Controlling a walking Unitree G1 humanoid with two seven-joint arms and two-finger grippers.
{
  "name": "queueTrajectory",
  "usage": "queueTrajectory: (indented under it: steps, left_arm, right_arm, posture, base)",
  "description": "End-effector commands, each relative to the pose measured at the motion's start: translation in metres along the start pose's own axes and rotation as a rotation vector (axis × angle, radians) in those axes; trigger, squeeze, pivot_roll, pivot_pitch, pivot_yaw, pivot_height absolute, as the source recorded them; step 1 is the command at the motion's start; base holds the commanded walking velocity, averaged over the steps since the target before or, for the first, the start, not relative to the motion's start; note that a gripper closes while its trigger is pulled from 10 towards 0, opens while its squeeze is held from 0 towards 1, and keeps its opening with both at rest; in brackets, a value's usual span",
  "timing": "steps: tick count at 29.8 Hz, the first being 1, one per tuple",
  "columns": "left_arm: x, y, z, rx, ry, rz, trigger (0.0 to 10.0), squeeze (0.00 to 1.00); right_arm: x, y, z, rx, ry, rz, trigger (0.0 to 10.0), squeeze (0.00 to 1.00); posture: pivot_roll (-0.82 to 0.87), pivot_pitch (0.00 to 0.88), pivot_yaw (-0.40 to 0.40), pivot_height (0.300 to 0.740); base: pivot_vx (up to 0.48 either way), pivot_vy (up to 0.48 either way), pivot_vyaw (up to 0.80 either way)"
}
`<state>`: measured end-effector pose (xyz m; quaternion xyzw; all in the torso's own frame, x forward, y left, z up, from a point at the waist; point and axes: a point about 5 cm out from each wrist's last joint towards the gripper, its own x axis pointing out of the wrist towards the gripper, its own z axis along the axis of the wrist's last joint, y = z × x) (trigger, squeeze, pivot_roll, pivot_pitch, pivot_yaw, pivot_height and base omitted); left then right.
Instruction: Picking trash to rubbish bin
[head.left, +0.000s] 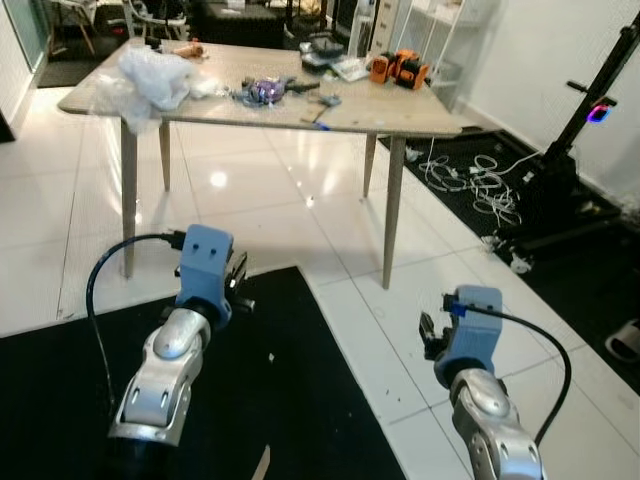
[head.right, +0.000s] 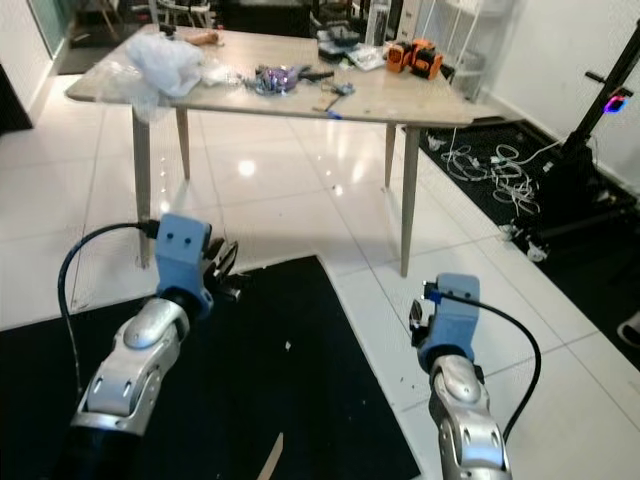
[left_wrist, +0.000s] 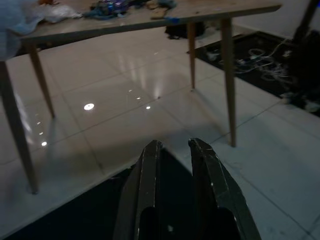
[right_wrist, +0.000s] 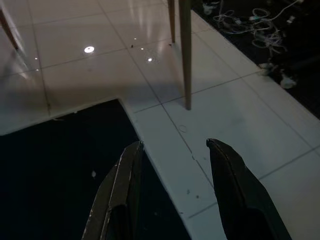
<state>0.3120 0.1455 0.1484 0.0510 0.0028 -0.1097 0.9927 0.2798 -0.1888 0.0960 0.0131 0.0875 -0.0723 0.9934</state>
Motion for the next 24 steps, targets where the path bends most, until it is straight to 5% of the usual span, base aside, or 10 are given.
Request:
queueTrajectory:
  steps: [1, 18, 24]
  left_arm:
    - [0.0, -0.002, -0.003, 0.006, 0.015, -0.008, 10.0, 0.0]
    - [0.001, -0.003, -0.002, 0.001, 0.01, 0.0, 10.0, 0.0]
    - [0.003, -0.003, 0.0, -0.002, 0.003, 0.001, 10.0, 0.0]
  right_arm:
    - [0.001, -0.005, 0.0, -0.001, -0.003, -0.017, 10.0, 0.0]
    - [0.004, -0.012, 0.006, 0.001, -0.021, -0.03, 10.0, 0.0]
    - [0.011, -0.016, 0.024, 0.013, -0.092, -0.054, 10.0, 0.0]
  posture:
    - [-0.09, 0.076, -0.016, 0.74]
    - [-0.09, 0.083, -0.022, 0.74]
    - [-0.09, 0.083, -0.018, 0.74]
  base:
    - [0.42, 0.0, 0.0]
    - [0.42, 0.0, 0.0]
    - [0.419, 0.0, 0.0]
